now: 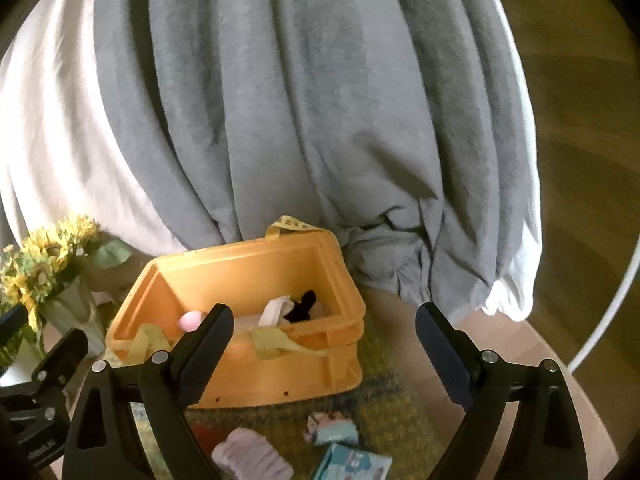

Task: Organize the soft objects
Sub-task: 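Withdraw both open tools from the basket toward the remaining items on the mat, then grasp the red pom-pom with the left tool while the right tool grasps the blue printed box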

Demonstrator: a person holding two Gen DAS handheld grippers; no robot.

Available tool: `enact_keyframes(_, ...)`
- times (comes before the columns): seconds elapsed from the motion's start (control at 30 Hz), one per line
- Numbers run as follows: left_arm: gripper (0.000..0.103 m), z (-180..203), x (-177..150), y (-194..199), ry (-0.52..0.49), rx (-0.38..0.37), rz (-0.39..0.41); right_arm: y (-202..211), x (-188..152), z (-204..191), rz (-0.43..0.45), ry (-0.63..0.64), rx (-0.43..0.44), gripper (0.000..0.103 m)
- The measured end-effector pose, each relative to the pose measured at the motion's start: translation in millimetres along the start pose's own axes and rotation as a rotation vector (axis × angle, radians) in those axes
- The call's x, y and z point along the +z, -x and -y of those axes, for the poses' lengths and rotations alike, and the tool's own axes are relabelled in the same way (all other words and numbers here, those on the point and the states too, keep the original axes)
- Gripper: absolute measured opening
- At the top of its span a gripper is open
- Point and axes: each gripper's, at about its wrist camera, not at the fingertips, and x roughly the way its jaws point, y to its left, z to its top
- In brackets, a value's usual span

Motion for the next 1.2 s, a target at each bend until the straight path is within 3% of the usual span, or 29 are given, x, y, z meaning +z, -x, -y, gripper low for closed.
enact_keyframes(0.57, 0.102, -0.8, -44.1, 7.8, 0.013, -0.029, -0.082, 13.7, -48.5, 8.7, -0.097, -0.067, -0.042, 0.096)
enact_keyframes(1.2, 0.102, 2.8, -86.6, -32.3, -0.021, -0.118, -0.181, -18.0, -99.3, 10.7, -0.274, -0.08, -0.089, 0.096)
